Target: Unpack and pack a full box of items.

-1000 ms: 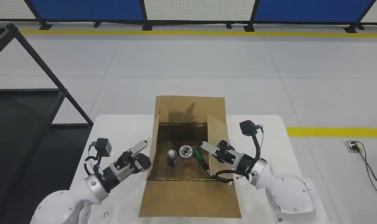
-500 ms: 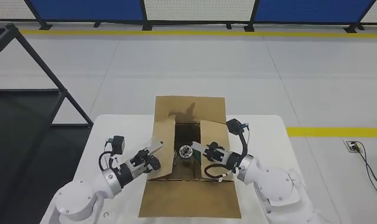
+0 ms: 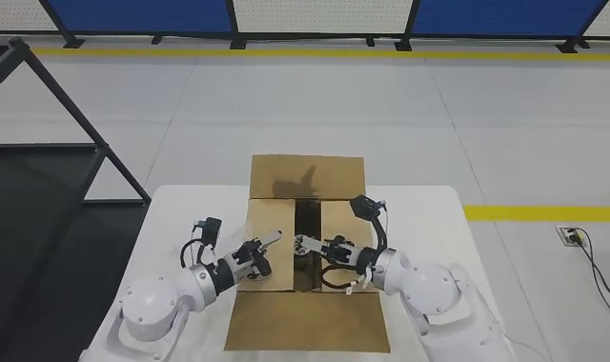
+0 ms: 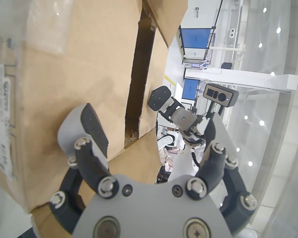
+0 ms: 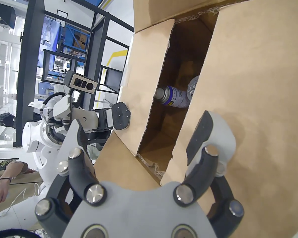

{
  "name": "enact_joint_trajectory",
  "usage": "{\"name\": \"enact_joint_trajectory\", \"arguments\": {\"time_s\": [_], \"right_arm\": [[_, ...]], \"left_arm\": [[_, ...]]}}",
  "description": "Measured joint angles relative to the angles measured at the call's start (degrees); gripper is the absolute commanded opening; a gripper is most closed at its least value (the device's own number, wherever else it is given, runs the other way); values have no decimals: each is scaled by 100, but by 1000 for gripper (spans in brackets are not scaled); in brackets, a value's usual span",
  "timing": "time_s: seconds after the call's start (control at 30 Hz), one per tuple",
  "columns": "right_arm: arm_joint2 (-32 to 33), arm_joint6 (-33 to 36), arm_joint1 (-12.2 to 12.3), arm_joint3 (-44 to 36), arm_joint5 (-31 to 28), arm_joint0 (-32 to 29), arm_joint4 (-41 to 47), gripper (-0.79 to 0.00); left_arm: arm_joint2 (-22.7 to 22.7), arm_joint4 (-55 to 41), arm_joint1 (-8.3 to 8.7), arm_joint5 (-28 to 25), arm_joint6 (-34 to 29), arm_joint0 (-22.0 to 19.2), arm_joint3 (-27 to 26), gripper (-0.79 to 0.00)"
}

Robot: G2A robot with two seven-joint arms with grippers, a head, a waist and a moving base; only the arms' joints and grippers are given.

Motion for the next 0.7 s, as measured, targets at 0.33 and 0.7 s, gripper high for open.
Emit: {"name": "enact_joint_trajectory", "arguments": {"time_s": [0.33, 0.7], "right_arm": [[-146, 27, 25, 115, 256, 102, -154, 0], [-176, 12, 66, 10, 291, 82, -176, 0]], "left_arm": [[103, -19, 4, 23, 65, -54, 149, 0], [159, -20, 18, 64, 113, -49, 187, 0]]}}
